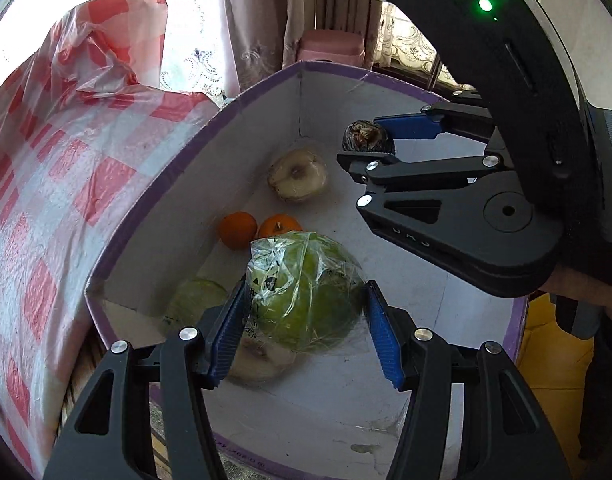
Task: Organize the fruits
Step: 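Carry cabbage and dark dried fruit into the white box and open both tools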
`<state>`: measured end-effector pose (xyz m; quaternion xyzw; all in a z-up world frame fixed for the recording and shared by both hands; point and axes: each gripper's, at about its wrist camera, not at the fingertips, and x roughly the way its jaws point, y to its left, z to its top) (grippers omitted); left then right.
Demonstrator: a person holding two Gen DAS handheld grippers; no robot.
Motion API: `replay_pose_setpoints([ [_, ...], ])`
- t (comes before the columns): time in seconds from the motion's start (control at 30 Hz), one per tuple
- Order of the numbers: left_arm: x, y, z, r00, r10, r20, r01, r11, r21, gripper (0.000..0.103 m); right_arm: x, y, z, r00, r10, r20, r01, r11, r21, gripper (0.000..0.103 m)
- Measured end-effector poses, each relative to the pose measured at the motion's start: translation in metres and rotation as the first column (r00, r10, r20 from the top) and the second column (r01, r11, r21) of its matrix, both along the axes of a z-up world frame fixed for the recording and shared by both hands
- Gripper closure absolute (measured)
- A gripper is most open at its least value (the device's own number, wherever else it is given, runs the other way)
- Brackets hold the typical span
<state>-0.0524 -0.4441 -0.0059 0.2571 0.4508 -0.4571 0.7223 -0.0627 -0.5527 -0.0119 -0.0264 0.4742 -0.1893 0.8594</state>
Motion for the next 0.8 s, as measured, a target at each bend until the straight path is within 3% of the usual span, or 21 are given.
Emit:
replay_pose_setpoints([
  [0.17,0.010,-0.009,-0.020,0.994,0.043,-0.100,-0.038,0.998,0.050,0.047,0.014,-0.004,-0.014,0.998,0.049,-0.036,-0.048,0.999,0.009,0.065],
  [0.3,0.014,-0.017,-0.033,0.988,0.021,-0.153,-0.007,0.996,0.092,0.047,0.026,-0.009,-0.024,0.992,0.069,-0.104,-0.067,0.997,0.024,0.065],
  [0.57,0.021,-0.027,-0.050,0.985,0.028,-0.172,0.001,0.987,0.162,0.047,0.046,-0.013,-0.050,0.957,0.117,-0.265,-0.106,0.993,0.053,0.064],
  [0.63,0.021,-0.028,-0.052,0.985,0.027,-0.173,0.003,0.986,0.170,0.047,0.046,-0.012,-0.050,0.956,0.122,-0.267,-0.113,0.992,0.051,0.064],
  [0.8,0.022,-0.038,-0.057,0.986,0.024,-0.168,0.006,0.985,0.172,0.045,0.046,-0.012,-0.050,0.955,0.113,-0.273,-0.106,0.994,0.039,0.052],
])
